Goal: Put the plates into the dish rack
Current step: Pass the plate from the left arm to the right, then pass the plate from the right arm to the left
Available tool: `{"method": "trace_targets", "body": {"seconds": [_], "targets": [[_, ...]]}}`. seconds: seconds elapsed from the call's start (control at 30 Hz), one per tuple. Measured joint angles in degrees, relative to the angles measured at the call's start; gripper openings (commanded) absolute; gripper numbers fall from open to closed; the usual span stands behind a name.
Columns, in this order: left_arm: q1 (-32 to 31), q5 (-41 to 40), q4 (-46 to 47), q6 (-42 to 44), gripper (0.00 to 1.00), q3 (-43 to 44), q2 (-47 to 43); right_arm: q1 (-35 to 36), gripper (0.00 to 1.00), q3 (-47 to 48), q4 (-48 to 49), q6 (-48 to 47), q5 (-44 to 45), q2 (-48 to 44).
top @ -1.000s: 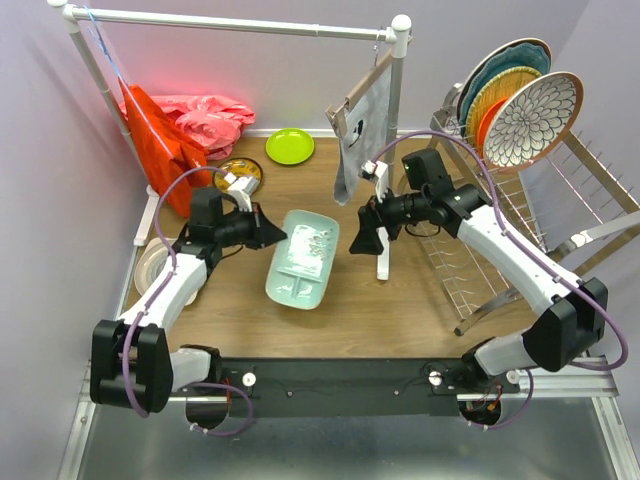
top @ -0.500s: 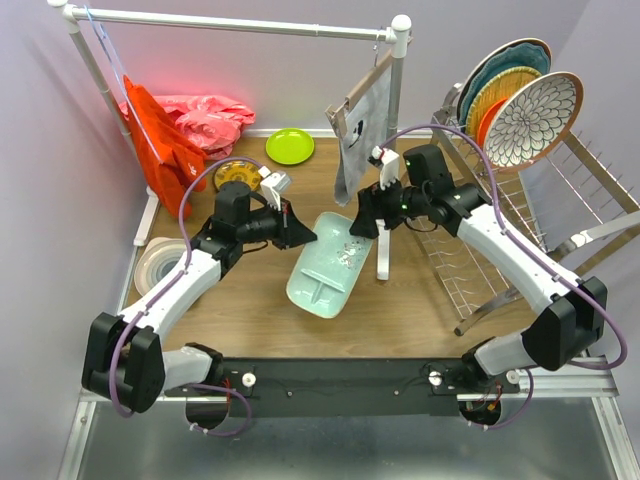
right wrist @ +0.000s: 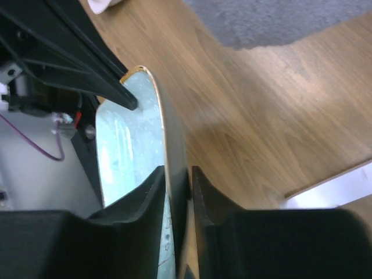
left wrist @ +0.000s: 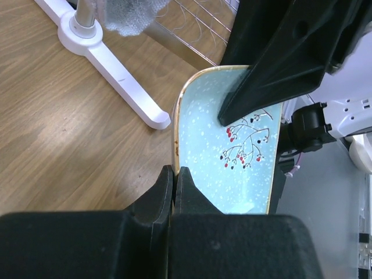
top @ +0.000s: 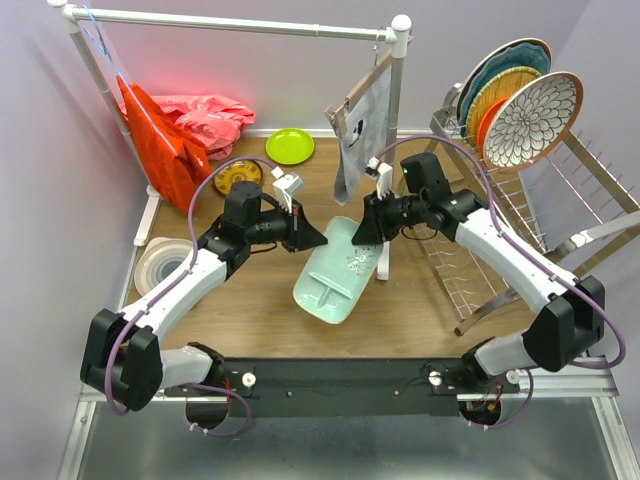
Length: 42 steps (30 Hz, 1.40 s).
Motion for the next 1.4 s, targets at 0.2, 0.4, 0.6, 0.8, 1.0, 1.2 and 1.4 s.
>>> {"method": "trace_targets", "body": {"seconds": [0.2,0.4,0.6,0.8,1.0,1.2,1.4], "targets": [[-1.0,-0.8,-0.3,-0.1,0.04,0.5,0.0,0.0,0.01,0.0,-0.2,-2.4,-1.6,-0.7],[-1.2,-0.4,0.9,-1.6,0.52,0.6,-0.9,-0.6,0.01,0.0,-0.5,-6.6,-2.8,-2.3],[-0.1,3.2,7.0,-3.1,0.64,-3.1,-8.3,-2.9,0.01,1.9,-1.3,-8.3,-3.7,-5.0],[3.5,5.5,11.3,-3.9,0.84,-9.0,-17.0,-4.6,0.00,2.0,0.5,-5.9,-3.5,-11.2],[5.4,5.7,14.6,-3.9,0.88,-12.7,-24.2,-6.5,0.01,2.0,4.0,-0.9,-3.5,-14.8],[5.5,6.3,15.3,-4.4,0.88,-12.8,-21.8,-9.7,0.00,2.0,6.3,3.5,-2.9,-14.9],[5.4,6.0,13.1,-5.2,0.85,-9.6,-16.3,-11.1,0.01,2.0,8.5,6.7,-1.9,-14.9]]}}
